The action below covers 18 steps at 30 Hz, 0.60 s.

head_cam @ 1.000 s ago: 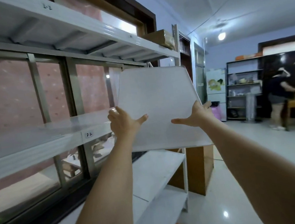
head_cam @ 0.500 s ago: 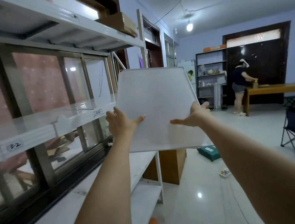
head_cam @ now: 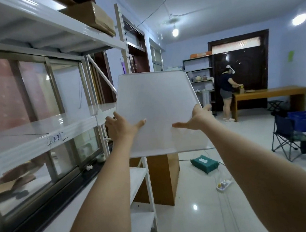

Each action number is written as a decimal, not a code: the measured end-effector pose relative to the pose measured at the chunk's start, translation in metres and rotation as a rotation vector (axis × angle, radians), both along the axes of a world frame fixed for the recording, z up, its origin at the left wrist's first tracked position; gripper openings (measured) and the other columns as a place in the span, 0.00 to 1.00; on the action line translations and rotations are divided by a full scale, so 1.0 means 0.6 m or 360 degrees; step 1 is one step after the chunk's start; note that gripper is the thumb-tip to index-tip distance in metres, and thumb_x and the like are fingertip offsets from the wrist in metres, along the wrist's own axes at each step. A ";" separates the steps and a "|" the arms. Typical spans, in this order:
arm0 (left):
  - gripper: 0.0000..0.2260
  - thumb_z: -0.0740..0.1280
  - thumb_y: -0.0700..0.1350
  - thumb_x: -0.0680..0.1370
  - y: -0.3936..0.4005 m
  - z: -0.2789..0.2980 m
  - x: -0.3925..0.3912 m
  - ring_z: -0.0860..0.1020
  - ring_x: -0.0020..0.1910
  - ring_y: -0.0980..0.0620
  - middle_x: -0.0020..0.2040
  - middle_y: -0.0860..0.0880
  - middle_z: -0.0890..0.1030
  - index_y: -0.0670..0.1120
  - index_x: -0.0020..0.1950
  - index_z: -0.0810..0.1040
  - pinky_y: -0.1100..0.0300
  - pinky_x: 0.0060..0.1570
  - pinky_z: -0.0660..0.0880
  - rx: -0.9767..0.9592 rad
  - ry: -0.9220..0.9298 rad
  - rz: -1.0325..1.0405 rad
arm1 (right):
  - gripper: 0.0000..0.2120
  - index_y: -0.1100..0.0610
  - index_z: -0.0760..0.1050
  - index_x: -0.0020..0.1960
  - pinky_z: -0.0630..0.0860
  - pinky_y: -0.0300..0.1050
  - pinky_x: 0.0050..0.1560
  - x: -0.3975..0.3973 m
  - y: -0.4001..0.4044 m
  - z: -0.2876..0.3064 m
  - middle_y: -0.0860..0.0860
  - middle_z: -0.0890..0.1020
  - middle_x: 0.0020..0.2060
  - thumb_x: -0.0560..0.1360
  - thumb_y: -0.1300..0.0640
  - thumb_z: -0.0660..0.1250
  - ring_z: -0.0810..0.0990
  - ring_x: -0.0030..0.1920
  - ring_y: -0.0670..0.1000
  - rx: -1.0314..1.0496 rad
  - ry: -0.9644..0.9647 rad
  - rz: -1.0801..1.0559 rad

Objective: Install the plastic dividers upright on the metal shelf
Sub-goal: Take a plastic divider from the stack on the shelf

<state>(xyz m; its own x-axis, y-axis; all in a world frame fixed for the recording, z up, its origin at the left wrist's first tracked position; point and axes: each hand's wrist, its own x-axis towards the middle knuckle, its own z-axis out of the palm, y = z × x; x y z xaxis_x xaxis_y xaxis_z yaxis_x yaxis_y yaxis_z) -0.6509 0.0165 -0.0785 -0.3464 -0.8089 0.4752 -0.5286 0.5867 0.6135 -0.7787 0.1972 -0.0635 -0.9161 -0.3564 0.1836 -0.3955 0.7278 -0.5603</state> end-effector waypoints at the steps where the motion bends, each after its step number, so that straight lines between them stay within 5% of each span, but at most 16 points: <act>1: 0.49 0.71 0.68 0.65 -0.010 0.003 -0.020 0.61 0.71 0.39 0.72 0.38 0.60 0.40 0.74 0.58 0.46 0.65 0.69 -0.0011 -0.0003 -0.0013 | 0.56 0.61 0.55 0.73 0.71 0.53 0.62 -0.017 -0.008 0.002 0.60 0.57 0.69 0.59 0.32 0.75 0.68 0.65 0.62 -0.0016 -0.0002 -0.0016; 12: 0.50 0.72 0.67 0.65 -0.089 -0.023 -0.253 0.63 0.70 0.39 0.72 0.37 0.60 0.41 0.75 0.57 0.46 0.59 0.71 -0.0025 0.0035 -0.0147 | 0.56 0.61 0.53 0.74 0.69 0.56 0.67 -0.224 -0.070 -0.035 0.61 0.56 0.69 0.59 0.32 0.75 0.66 0.67 0.64 -0.0035 -0.0026 -0.0103; 18: 0.48 0.72 0.67 0.66 -0.111 -0.047 -0.388 0.62 0.71 0.40 0.72 0.37 0.60 0.41 0.75 0.57 0.46 0.59 0.73 0.0018 0.0079 -0.0147 | 0.53 0.60 0.57 0.70 0.72 0.55 0.60 -0.363 -0.089 -0.034 0.61 0.58 0.68 0.59 0.32 0.75 0.66 0.66 0.62 0.0014 0.0036 -0.0094</act>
